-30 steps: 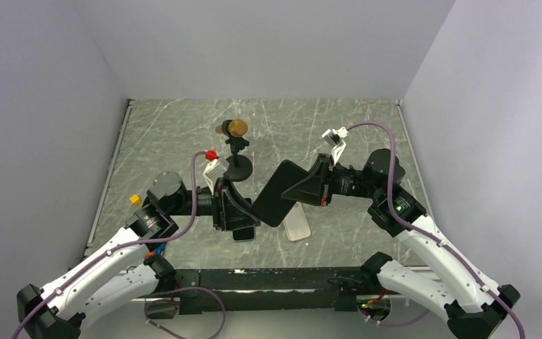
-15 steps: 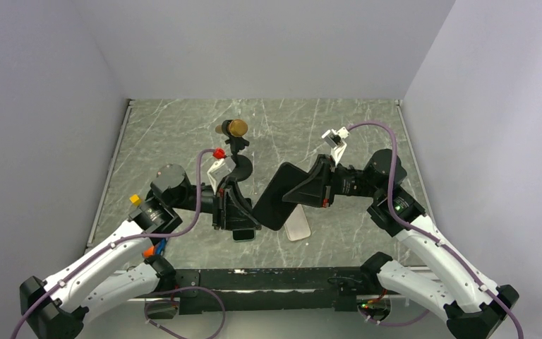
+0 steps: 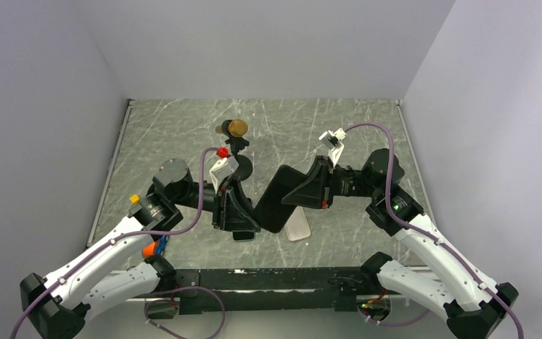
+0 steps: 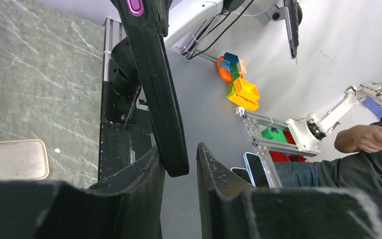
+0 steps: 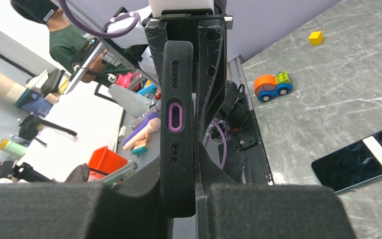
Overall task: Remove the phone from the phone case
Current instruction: Adjust the phone.
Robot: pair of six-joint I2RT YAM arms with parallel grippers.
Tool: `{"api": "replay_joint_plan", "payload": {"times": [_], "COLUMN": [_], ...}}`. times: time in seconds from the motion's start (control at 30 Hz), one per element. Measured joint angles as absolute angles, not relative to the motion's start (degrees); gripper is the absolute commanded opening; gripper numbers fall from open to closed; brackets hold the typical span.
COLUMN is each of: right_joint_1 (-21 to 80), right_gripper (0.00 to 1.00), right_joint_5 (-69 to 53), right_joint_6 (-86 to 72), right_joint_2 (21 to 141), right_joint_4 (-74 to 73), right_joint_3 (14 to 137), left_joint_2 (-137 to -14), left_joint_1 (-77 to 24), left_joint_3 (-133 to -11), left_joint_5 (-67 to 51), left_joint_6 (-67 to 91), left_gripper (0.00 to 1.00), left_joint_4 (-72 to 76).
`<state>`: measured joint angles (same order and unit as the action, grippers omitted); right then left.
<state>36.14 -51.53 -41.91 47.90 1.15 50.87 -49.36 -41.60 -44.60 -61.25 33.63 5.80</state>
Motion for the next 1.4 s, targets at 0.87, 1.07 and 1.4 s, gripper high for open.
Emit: {"api": "replay_joint_plan", "payload": {"times": [0.87, 1.07, 1.4], "right_joint_1": [36.4, 36.9, 42.6], "right_gripper": [0.00, 0.00, 0.00], "right_joint_5": [-34.4, -27.9, -15.0], "right_joint_6": [-55.6, -69.5, -72.2], "right_joint_2": [43.9, 46.4, 45.0], "right_joint_4": [15.5, 33.2, 40.5], "right_joint_3": [36.1, 24.8, 23.4], "left_joint_2": [-46.2, -45.3, -51.3], "left_joint_1": [-41.6, -42.0, -43.8], "left_joint_3": [-35.2, -28.4, -27.2], "left_joint_5": [-45.7, -34.9, -28.5], "left_joint_6": [43.0, 49.8, 57.7], "left_gripper": [0.71, 0.54, 0.09], "left_joint_4": [17.9, 26.3, 43.3]}}
